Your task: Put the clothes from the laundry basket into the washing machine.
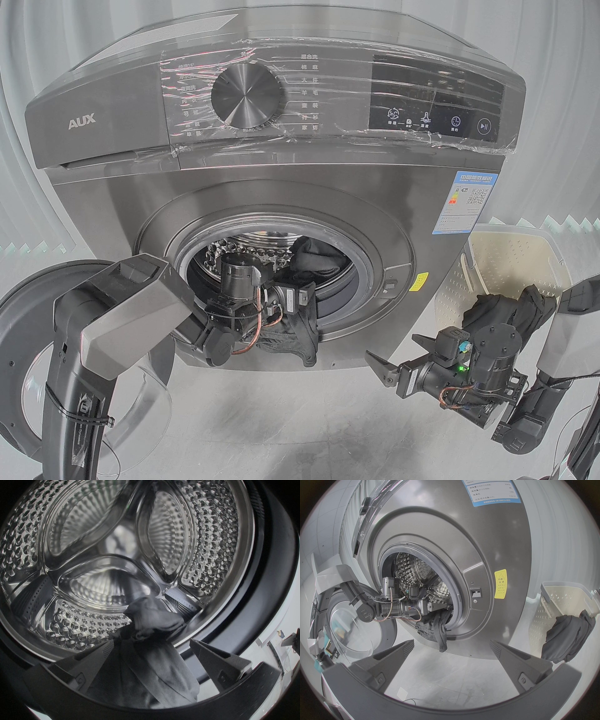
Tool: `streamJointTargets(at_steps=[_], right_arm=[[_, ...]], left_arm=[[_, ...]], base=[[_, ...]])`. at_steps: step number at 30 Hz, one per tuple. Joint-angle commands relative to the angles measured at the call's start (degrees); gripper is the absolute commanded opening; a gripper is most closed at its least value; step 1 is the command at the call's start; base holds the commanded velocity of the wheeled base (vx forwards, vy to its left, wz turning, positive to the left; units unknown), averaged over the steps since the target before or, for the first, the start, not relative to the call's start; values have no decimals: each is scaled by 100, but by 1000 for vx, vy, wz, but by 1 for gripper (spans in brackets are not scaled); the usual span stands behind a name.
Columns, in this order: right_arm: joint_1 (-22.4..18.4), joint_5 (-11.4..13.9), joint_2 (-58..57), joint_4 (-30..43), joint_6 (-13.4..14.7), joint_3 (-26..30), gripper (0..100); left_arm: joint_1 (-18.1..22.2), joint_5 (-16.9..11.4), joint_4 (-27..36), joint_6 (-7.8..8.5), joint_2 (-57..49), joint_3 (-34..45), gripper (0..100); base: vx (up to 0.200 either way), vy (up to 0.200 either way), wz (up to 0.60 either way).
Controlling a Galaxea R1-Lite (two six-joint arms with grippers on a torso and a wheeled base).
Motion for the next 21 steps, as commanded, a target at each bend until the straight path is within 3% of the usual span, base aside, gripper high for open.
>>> streamJointTargets(at_steps=[1,5,17,18,21], right_arm=[[11,-2,8,-1,-1,4,100],[19,-2,34,-1,-1,-4,100],[54,7,69,-1,34,-4,100],[54,7,69,-1,34,-4,100],[54,7,69,-1,34,-4,100]], left_arm=[[-39,-9,-11,117,-13,307,100],[-13,-1,15,319,4,465,100],[-4,-9,59,390,250,526,100],[5,-9,50,407,303,509,0],[5,-1,42,416,321,500,0]], base=[[0,0,0],[0,0,0],[0,0,0],[0,0,0],[0,0,0]])
